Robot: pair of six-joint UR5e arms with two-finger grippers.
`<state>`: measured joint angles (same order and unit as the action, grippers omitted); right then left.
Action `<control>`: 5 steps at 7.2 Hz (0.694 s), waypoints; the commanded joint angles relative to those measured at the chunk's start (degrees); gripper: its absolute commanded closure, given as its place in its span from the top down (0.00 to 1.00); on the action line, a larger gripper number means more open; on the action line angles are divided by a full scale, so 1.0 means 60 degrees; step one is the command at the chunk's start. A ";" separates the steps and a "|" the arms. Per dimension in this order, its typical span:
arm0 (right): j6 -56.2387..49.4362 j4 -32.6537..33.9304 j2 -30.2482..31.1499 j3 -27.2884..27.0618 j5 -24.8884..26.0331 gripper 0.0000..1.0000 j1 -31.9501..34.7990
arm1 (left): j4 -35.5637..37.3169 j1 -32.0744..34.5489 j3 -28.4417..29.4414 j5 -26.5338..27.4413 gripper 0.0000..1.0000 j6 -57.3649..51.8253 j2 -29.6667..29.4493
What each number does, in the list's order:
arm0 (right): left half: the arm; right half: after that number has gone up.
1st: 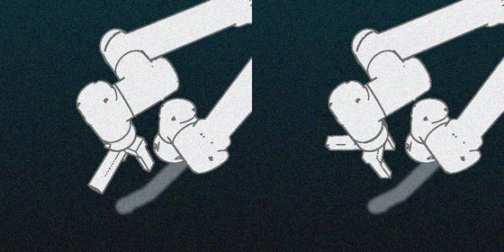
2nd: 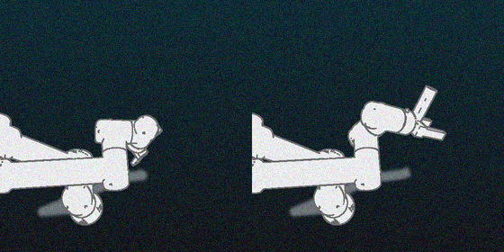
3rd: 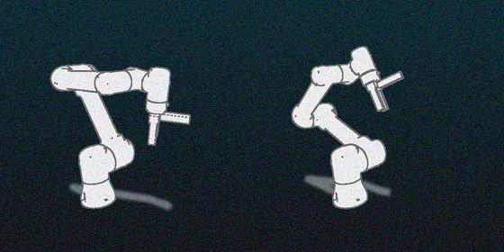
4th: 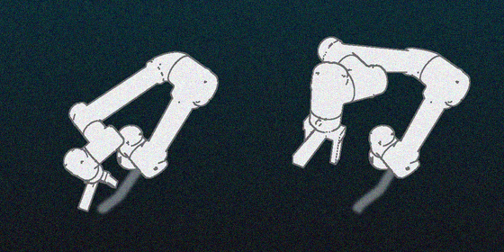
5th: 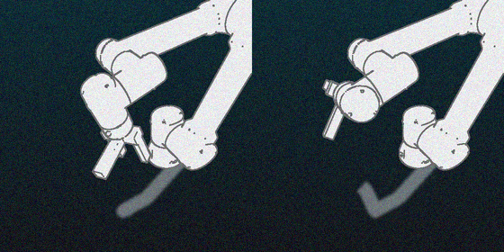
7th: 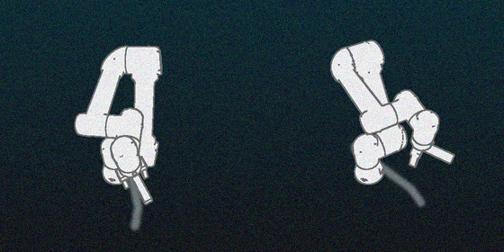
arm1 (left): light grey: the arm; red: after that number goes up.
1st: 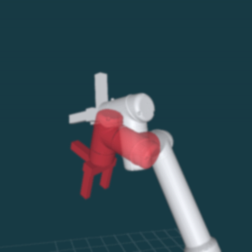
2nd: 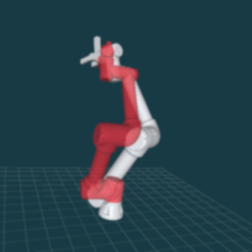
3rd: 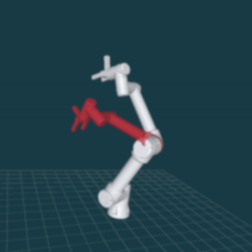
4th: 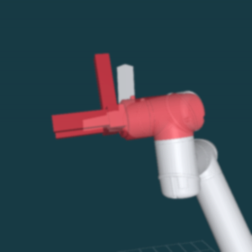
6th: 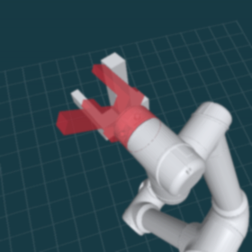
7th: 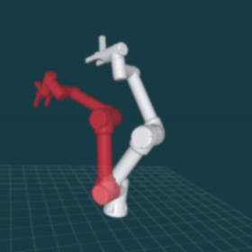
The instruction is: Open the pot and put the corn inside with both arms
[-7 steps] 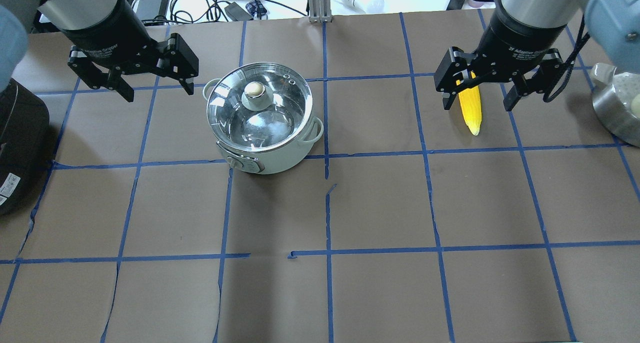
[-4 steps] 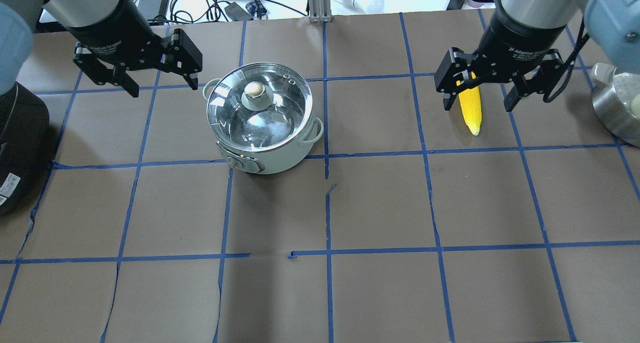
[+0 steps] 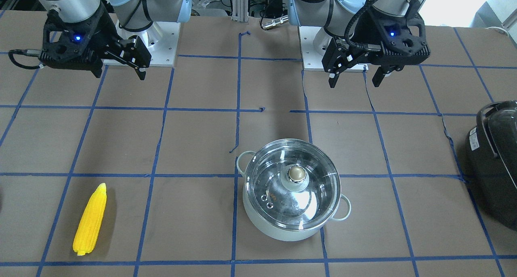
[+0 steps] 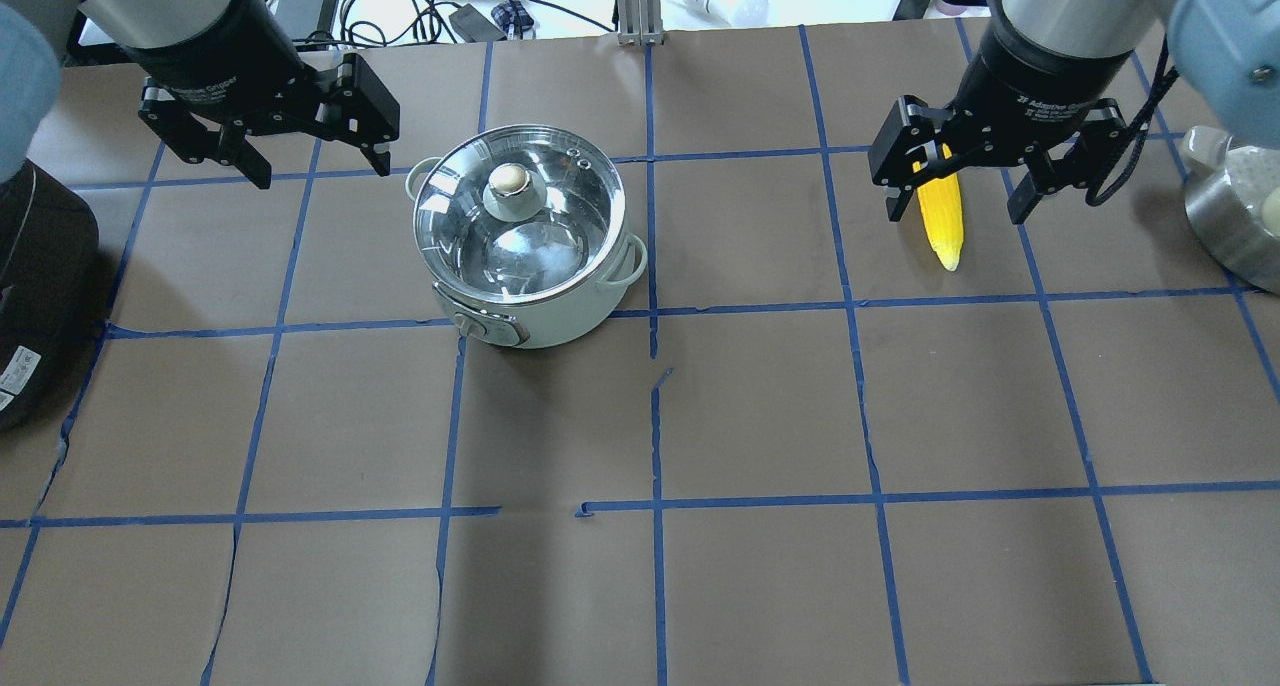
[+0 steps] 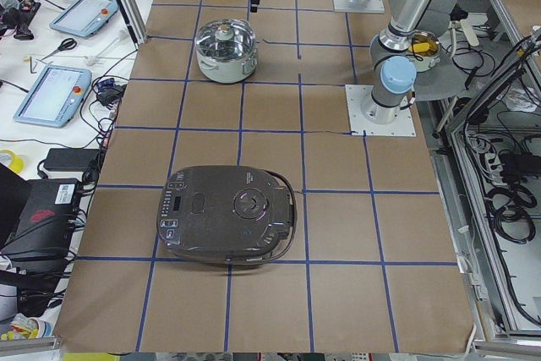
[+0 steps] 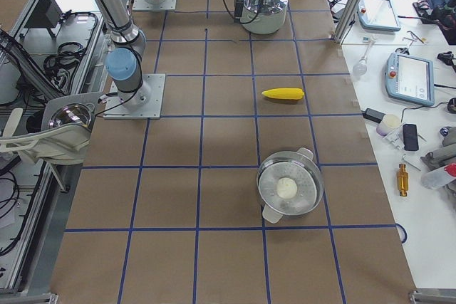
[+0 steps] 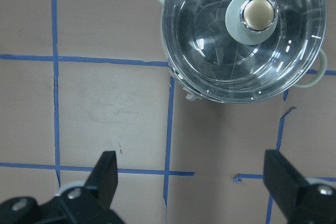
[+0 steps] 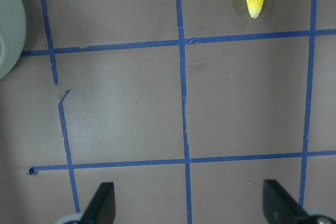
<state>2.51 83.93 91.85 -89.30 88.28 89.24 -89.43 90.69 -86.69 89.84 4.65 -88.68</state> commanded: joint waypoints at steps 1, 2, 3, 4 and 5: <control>0.0007 0.0015 0.0000 0.0000 -0.0007 1.00 0.0009 | 0.0878 0.0074 0.0034 -0.0162 0.99 0.0088 -0.0508; 0.0021 0.0000 -0.0015 0.0000 0.0008 1.00 -0.0034 | 0.1655 0.0510 0.0136 -0.0352 0.98 0.0090 -0.1136; 0.0007 0.0029 -0.0261 0.0000 -0.0021 1.00 -0.0122 | 0.2286 0.0964 0.0166 -0.0325 0.98 0.0365 -0.1853; 0.0007 0.0087 -0.0380 0.0014 0.0008 1.00 -0.0195 | 0.2350 0.1041 0.0152 -0.0267 0.98 0.0339 -0.2339; 0.0036 0.0842 -0.0454 0.0000 -0.0050 1.00 -0.0254 | 0.2612 0.1042 0.0137 -0.0280 0.98 0.0411 -0.2735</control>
<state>2.59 85.29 89.90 -89.27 88.22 88.22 -75.81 96.35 -85.83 88.13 6.62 -101.54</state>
